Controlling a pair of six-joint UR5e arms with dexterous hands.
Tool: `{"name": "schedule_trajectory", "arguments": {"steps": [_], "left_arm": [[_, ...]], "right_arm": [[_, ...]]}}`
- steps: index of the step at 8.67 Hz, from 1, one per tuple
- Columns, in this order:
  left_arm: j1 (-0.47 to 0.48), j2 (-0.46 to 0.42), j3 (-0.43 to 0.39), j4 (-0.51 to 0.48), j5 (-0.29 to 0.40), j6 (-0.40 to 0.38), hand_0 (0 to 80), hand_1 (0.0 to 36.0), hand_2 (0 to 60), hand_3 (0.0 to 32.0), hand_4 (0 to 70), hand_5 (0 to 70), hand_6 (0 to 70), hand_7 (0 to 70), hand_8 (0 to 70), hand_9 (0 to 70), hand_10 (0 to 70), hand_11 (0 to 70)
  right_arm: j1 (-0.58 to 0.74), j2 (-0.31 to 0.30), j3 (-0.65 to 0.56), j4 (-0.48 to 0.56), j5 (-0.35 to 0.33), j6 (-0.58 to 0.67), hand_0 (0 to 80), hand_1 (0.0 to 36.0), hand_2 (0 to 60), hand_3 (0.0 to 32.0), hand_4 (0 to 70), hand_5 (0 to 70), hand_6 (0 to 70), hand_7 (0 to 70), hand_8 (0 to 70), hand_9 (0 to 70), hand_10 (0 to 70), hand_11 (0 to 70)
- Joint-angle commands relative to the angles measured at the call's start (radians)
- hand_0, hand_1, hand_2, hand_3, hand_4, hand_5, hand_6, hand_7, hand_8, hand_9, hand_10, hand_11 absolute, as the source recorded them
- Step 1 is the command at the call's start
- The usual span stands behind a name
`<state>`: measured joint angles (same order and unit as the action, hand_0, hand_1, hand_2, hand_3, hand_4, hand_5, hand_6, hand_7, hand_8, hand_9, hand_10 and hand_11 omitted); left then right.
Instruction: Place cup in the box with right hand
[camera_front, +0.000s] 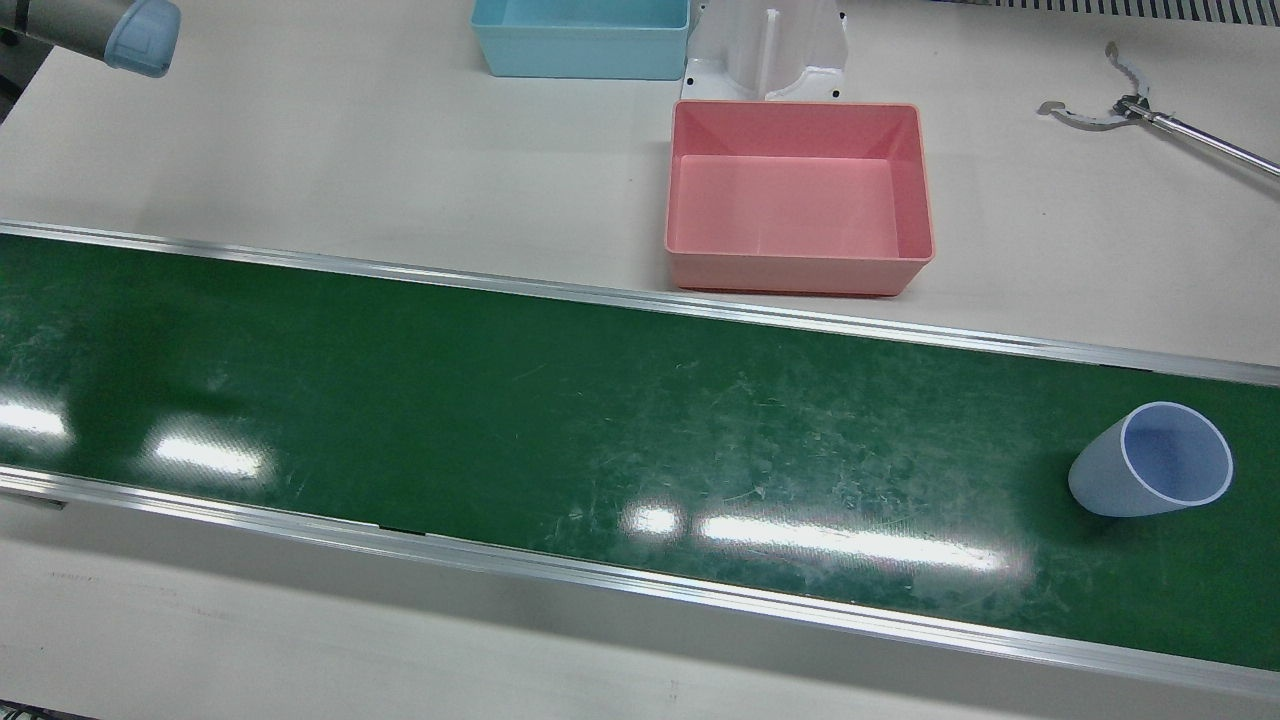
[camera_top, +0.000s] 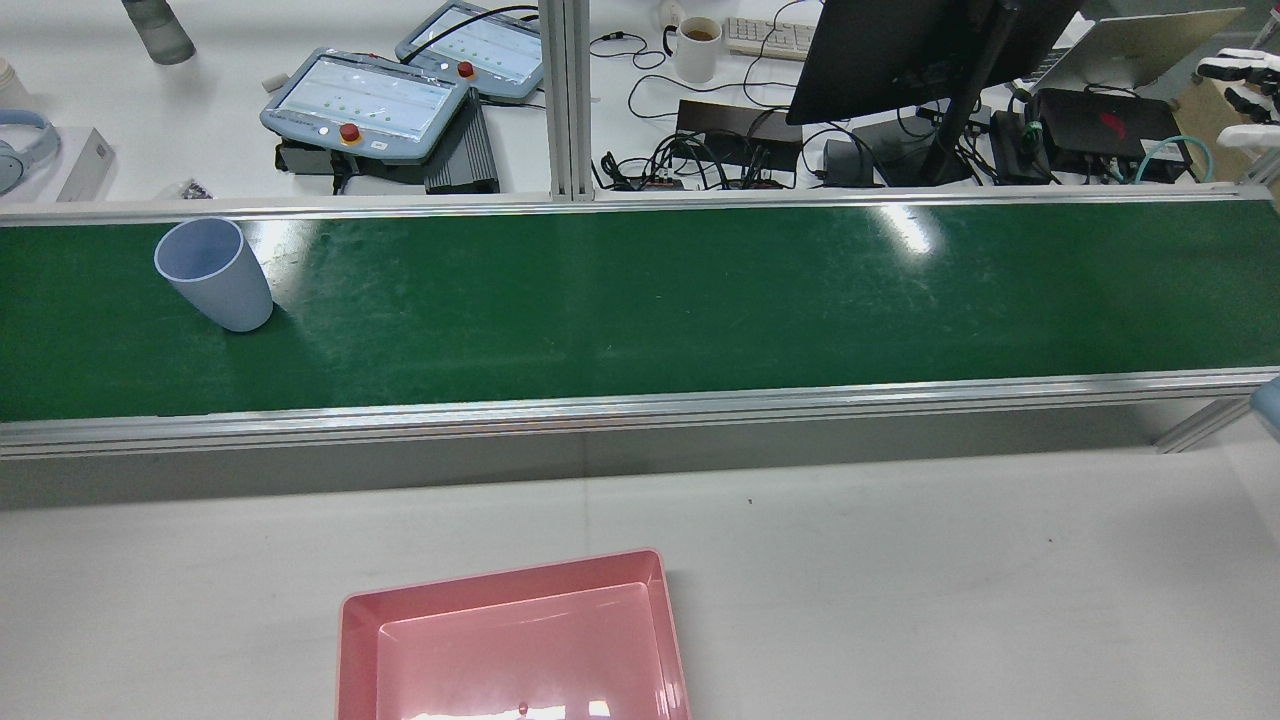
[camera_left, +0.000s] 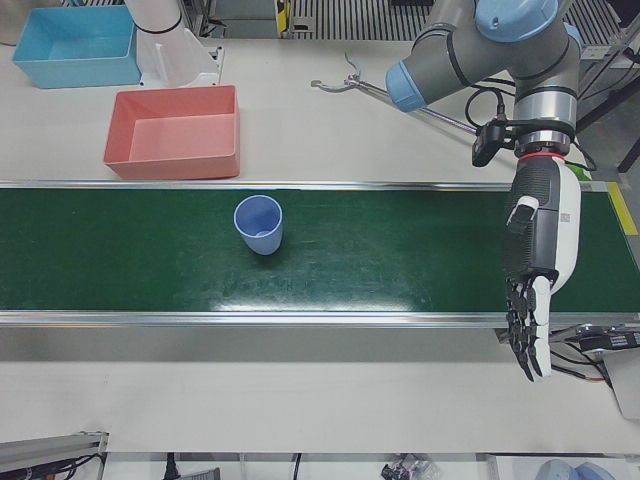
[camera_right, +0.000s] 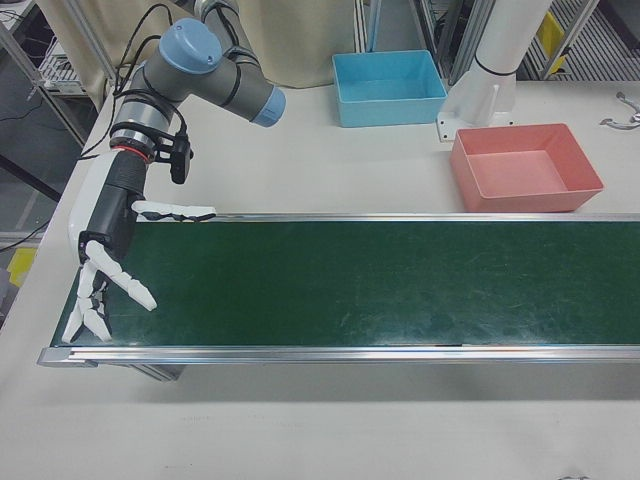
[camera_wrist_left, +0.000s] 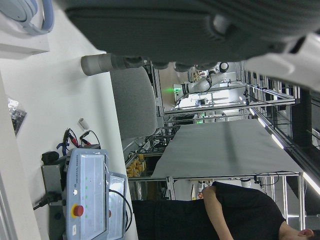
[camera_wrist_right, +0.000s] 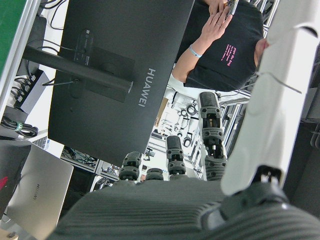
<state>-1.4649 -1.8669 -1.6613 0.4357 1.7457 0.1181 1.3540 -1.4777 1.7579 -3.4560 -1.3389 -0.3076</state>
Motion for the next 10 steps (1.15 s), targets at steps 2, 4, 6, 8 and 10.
{"name": "schedule_trajectory", "arguments": {"steps": [2, 4, 6, 8, 10], "left_arm": [[0.000, 0.000, 0.000, 0.000, 0.000, 0.000, 0.0, 0.0, 0.0, 0.0, 0.0, 0.0, 0.0, 0.0, 0.0, 0.0, 0.0, 0.0], [0.000, 0.000, 0.000, 0.000, 0.000, 0.000, 0.0, 0.0, 0.0, 0.0, 0.0, 0.0, 0.0, 0.0, 0.0, 0.0, 0.0, 0.0], [0.000, 0.000, 0.000, 0.000, 0.000, 0.000, 0.0, 0.0, 0.0, 0.0, 0.0, 0.0, 0.0, 0.0, 0.0, 0.0, 0.0, 0.0], [0.000, 0.000, 0.000, 0.000, 0.000, 0.000, 0.0, 0.0, 0.0, 0.0, 0.0, 0.0, 0.0, 0.0, 0.0, 0.0, 0.0, 0.0], [0.000, 0.000, 0.000, 0.000, 0.000, 0.000, 0.0, 0.0, 0.0, 0.0, 0.0, 0.0, 0.0, 0.0, 0.0, 0.0, 0.0, 0.0]], "right_arm": [[-0.016, 0.005, 0.011, 0.000, 0.000, -0.001, 54.4, 14.7, 1.9, 0.0, 29.8, 5.6, 6.6, 22.4, 0.3, 3.0, 6.1, 10.7], [-0.027, 0.026, 0.015, 0.000, 0.000, 0.001, 53.9, 14.5, 2.4, 0.0, 30.3, 5.6, 6.7, 22.9, 0.3, 3.1, 6.3, 11.0], [-0.029, 0.024, 0.003, -0.002, -0.002, -0.001, 54.3, 14.7, 1.8, 0.0, 30.6, 5.6, 7.0, 24.5, 0.4, 3.5, 6.2, 10.9], [-0.055, 0.027, 0.009, 0.000, 0.000, 0.004, 54.6, 14.8, 1.1, 0.0, 29.9, 5.6, 6.8, 23.5, 0.3, 3.3, 6.0, 10.6], [-0.053, 0.027, 0.008, 0.000, 0.000, 0.002, 54.7, 15.0, 1.2, 0.0, 29.7, 5.7, 6.9, 24.4, 0.3, 3.4, 5.8, 10.3]]}}
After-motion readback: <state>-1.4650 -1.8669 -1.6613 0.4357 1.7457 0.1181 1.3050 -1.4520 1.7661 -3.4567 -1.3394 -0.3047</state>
